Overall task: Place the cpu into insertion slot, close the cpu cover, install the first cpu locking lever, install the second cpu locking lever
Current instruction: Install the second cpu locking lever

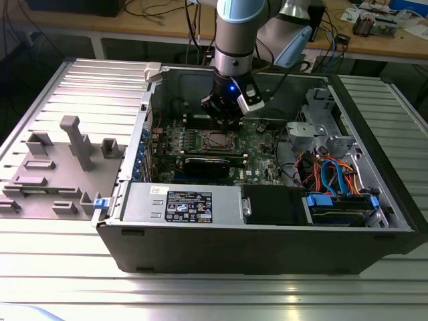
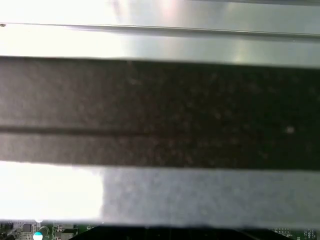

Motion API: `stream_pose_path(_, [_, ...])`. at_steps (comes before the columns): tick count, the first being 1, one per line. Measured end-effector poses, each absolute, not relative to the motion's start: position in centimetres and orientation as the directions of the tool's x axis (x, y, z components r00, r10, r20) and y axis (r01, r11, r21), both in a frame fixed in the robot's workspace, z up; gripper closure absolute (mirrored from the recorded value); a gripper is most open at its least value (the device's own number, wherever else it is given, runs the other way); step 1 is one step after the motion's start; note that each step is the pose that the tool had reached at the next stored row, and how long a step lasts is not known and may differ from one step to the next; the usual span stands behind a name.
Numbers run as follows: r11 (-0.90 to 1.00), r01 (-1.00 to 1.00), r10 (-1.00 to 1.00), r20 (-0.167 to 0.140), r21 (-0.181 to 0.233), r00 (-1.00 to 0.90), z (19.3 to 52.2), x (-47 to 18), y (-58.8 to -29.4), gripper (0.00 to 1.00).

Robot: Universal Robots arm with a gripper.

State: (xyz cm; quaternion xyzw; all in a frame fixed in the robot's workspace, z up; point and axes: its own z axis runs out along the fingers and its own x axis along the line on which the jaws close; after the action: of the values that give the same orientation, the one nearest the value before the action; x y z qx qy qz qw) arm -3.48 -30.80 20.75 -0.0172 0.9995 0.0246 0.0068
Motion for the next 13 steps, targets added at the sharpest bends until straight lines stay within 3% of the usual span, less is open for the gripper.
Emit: stream_pose_path(13, [0.998, -0.035, -0.034, -0.014, 0.049, -0.999, 20.75, -3.48, -31.39, 0.89])
